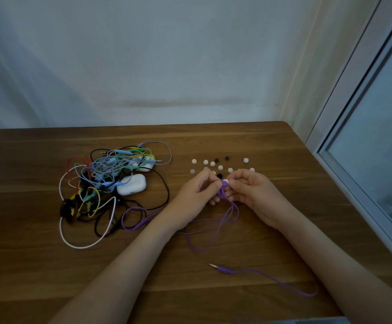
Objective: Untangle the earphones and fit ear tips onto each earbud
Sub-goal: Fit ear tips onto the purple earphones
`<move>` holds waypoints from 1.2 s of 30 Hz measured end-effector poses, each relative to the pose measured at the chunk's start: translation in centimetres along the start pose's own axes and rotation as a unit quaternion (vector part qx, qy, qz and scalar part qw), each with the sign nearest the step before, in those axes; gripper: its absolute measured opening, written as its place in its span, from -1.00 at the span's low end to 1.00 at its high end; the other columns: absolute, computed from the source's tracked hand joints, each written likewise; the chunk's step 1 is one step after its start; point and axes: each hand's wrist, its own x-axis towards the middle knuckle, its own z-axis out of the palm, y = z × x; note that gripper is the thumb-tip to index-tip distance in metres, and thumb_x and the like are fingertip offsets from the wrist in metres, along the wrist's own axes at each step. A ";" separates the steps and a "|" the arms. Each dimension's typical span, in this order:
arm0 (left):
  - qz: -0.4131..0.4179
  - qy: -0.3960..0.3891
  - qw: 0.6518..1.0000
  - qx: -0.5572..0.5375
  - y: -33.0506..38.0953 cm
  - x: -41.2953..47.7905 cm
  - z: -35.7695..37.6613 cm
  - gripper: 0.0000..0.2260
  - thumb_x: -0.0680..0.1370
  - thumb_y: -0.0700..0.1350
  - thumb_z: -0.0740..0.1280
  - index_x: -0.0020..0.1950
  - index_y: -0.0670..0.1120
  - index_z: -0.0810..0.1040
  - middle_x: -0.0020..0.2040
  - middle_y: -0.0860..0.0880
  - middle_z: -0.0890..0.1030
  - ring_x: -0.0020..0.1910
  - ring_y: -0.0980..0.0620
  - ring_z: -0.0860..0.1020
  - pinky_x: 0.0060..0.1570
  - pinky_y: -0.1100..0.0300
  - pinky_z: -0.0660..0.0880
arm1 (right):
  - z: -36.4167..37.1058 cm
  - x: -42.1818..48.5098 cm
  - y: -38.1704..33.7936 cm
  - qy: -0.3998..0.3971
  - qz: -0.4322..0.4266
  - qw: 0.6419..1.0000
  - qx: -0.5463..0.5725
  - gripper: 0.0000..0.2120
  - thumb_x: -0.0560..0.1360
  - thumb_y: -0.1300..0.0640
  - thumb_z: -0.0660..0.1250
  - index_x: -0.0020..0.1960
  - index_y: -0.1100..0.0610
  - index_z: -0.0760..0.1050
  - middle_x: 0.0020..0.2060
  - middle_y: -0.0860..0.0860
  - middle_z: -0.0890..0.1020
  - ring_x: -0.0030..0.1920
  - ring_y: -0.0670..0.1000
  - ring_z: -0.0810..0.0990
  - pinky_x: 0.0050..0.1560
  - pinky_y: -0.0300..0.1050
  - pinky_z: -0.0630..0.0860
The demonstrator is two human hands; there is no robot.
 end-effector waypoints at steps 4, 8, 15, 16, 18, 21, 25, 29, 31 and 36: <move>0.000 -0.001 1.000 -0.002 -0.1 0.0 0.1 -0.91 0.62 -0.16 0.24 -0.03 -0.06 0.53 -0.18 0.01 0.56 -0.22 0.15 0.54 -0.19 0.29 0.48 | 0.0 0.0 0.0 -0.005 0.011 1.000 -0.006 -0.89 0.56 0.32 0.22 -0.01 0.24 0.52 -0.29 0.08 0.62 -0.28 -0.04 0.60 -0.22 -0.23 0.56; -0.008 0.004 1.000 -0.007 -0.1 0.1 0.1 -0.88 0.63 -0.16 0.22 0.03 -0.06 0.55 -0.19 0.03 0.56 -0.22 0.16 0.54 -0.19 0.29 0.49 | 0.0 0.0 0.0 -0.011 0.013 1.000 -0.019 -0.87 0.58 0.30 0.20 -0.02 0.23 0.53 -0.30 0.06 0.61 -0.29 -0.04 0.58 -0.24 -0.21 0.54; -0.023 -0.002 1.000 -0.009 -0.1 0.1 0.0 -0.88 0.62 -0.16 0.24 -0.06 -0.08 0.55 -0.21 0.01 0.58 -0.23 0.15 0.55 -0.18 0.28 0.49 | 0.0 -0.1 -0.3 -0.023 0.026 0.998 -0.058 -0.84 0.60 0.29 0.15 0.00 0.18 0.50 -0.33 0.01 0.56 -0.35 -0.08 0.50 -0.32 -0.23 0.44; -0.023 -0.005 1.000 -0.011 -0.1 0.1 0.0 -0.88 0.62 -0.16 0.24 -0.07 -0.08 0.54 -0.21 0.00 0.58 -0.23 0.15 0.55 -0.18 0.28 0.49 | 0.0 -0.1 -0.3 -0.027 0.025 0.998 -0.058 -0.84 0.60 0.30 0.14 0.00 0.18 0.49 -0.34 0.01 0.55 -0.36 -0.08 0.49 -0.34 -0.24 0.43; -0.025 -0.008 1.000 -0.014 0.0 0.2 -0.1 -0.89 0.61 -0.16 0.25 -0.08 -0.09 0.53 -0.19 -0.02 0.58 -0.23 0.14 0.55 -0.18 0.28 0.49 | 0.0 -0.1 -0.3 -0.031 0.024 0.998 -0.049 -0.84 0.60 0.31 0.13 0.02 0.19 0.48 -0.34 0.02 0.53 -0.37 -0.08 0.47 -0.36 -0.25 0.41; -0.032 -0.013 0.999 -0.005 -0.1 0.3 -0.2 -0.89 0.61 -0.15 0.26 -0.09 -0.08 0.54 -0.18 -0.02 0.59 -0.23 0.14 0.55 -0.16 0.25 0.49 | -0.1 -0.1 -0.3 -0.033 0.022 0.998 -0.045 -0.84 0.60 0.32 0.13 0.02 0.19 0.48 -0.36 0.01 0.53 -0.37 -0.09 0.46 -0.37 -0.26 0.40; -0.040 -0.004 0.999 0.011 -0.3 0.3 -0.1 -0.88 0.59 -0.14 0.28 -0.13 -0.06 0.54 -0.21 -0.02 0.61 -0.23 0.11 0.57 -0.10 0.14 0.52 | -0.1 0.1 0.1 -0.025 0.003 0.996 -0.080 -0.82 0.60 0.33 0.14 -0.07 0.15 0.47 -0.37 0.00 0.53 -0.37 -0.06 0.46 -0.36 -0.24 0.40; -0.050 0.011 0.998 0.039 -0.5 0.4 -0.1 -0.86 0.59 -0.12 0.29 -0.16 -0.03 0.55 -0.23 -0.03 0.64 -0.24 0.07 0.58 0.01 -0.01 0.54 | 0.2 0.0 0.4 -0.001 -0.031 0.988 -0.149 -0.81 0.60 0.32 0.15 -0.12 0.14 0.46 -0.38 -0.02 0.55 -0.37 -0.09 0.49 -0.35 -0.25 0.44; -0.054 0.015 0.997 0.050 -0.5 0.5 0.0 -0.86 0.58 -0.12 0.29 -0.17 -0.02 0.55 -0.25 -0.02 0.64 -0.25 0.08 0.58 0.02 -0.01 0.55 | 0.4 0.0 0.5 0.016 -0.046 0.983 -0.178 -0.80 0.60 0.31 0.16 -0.14 0.13 0.46 -0.37 -0.02 0.55 -0.36 -0.11 0.51 -0.34 -0.25 0.46; -0.051 0.018 0.995 0.079 -0.1 0.3 0.1 -0.86 0.58 -0.13 0.29 -0.17 -0.01 0.55 -0.32 0.07 0.62 -0.28 0.13 0.58 -0.03 0.07 0.55 | 0.7 -0.1 1.0 0.049 -0.070 0.976 -0.202 -0.79 0.59 0.32 0.17 -0.17 0.11 0.44 -0.36 -0.01 0.55 -0.38 -0.14 0.51 -0.36 -0.27 0.45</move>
